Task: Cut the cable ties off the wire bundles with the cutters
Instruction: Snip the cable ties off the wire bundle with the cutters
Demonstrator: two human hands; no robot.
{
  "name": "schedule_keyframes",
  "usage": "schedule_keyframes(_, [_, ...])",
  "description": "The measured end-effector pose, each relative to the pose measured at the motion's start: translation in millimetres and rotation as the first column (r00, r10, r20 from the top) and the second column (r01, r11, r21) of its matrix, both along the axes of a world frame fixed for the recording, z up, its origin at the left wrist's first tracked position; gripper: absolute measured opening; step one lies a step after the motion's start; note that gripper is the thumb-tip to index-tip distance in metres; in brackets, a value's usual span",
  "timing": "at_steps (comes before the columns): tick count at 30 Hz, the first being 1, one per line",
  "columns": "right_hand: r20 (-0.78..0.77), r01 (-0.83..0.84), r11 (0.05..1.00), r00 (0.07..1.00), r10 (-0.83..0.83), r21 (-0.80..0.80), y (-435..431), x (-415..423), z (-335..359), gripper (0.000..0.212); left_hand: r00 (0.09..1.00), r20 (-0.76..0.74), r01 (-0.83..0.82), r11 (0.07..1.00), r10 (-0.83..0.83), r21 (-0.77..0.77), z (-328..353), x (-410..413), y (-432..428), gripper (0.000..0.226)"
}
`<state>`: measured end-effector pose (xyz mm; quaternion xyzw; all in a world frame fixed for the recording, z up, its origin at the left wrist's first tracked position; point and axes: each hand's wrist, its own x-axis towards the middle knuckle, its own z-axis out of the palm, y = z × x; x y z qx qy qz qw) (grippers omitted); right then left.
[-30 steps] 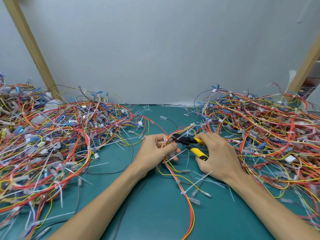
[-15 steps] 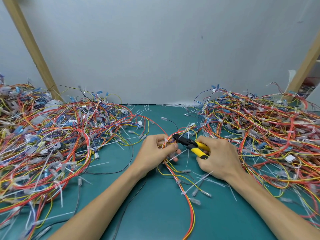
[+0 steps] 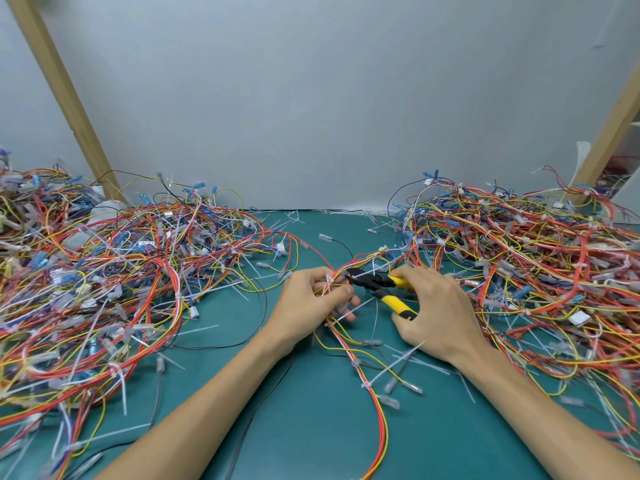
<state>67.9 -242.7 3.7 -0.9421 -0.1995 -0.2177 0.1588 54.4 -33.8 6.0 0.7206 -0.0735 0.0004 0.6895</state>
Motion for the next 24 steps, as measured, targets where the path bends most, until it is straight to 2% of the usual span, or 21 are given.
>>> schedule_keyframes(4, [-0.011,0.03,1.0,1.0,-0.029,0.009,1.3,-4.1,3.1,0.024,1.0,-0.001,-0.003,1.0,0.003,0.013,-1.4,1.0,0.4,0.007])
schedule_keyframes(7, [-0.039,0.046,0.998,0.998,-0.045,0.03,0.9,-4.8,4.4,0.017,1.0,-0.006,-0.001,1.0,0.001,0.012,-1.8,1.4,0.5,0.007])
schedule_keyframes(24, [-0.006,0.067,0.997,0.998,-0.066,0.036,0.9,-4.6,2.4,0.017,1.0,0.002,0.008,1.0,-0.008,0.008,-0.8,0.0,0.5,0.007])
